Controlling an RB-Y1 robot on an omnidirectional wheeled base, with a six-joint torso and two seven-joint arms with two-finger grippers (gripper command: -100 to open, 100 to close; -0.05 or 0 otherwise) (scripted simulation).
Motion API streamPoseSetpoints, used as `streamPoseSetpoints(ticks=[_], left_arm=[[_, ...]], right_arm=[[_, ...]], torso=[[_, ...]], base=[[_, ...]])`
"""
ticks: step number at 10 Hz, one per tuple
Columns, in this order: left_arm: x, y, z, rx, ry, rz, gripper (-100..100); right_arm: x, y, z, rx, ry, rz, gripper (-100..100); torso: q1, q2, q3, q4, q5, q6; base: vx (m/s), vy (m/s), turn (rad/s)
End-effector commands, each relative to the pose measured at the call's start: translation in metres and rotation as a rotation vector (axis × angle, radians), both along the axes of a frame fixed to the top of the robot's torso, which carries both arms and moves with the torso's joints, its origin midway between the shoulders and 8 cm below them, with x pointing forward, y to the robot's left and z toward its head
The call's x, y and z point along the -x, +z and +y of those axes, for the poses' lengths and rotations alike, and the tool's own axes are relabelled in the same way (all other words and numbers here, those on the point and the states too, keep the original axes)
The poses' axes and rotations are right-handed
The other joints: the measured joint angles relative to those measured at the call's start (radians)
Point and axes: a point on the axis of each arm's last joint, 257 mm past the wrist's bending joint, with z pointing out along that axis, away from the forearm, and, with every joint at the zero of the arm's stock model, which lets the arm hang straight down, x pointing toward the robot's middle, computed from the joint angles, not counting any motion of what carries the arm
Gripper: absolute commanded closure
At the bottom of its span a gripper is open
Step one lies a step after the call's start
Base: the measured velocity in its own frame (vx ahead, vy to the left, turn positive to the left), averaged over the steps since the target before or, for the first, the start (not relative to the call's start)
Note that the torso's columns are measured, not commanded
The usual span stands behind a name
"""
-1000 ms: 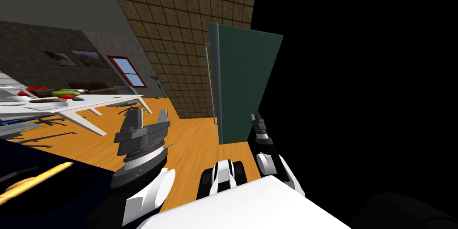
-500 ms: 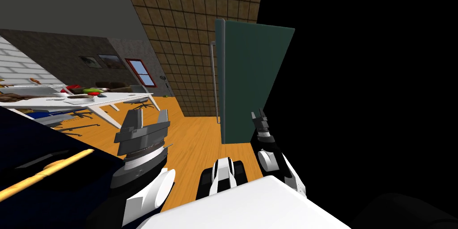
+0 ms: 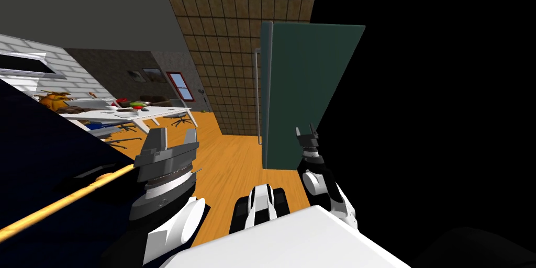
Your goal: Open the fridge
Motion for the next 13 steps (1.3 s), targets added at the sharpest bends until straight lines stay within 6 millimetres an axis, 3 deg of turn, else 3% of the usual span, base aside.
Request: streamPoseSetpoints(ticks=[1, 13], left_arm=[[0.0, 0.0, 0.0, 0.0, 0.0, 0.0, 0], [0.0, 0.0, 0.0, 0.0, 0.0, 0.0, 0]], right_arm=[[0.003, 0.014, -0.008, -0.104, 0.072, -0.054, -100], [0.017, 0.065, -0.047, -0.514, 0.372, -0.292, -100]], torso=[[-0.001, 0.0, 0.0, 0.0, 0.0, 0.001], [-0.001, 0.0, 0.0, 0.0, 0.0, 0.001]], base=[[0.019, 0.027, 0.117], [0.023, 0.026, 0.114]])
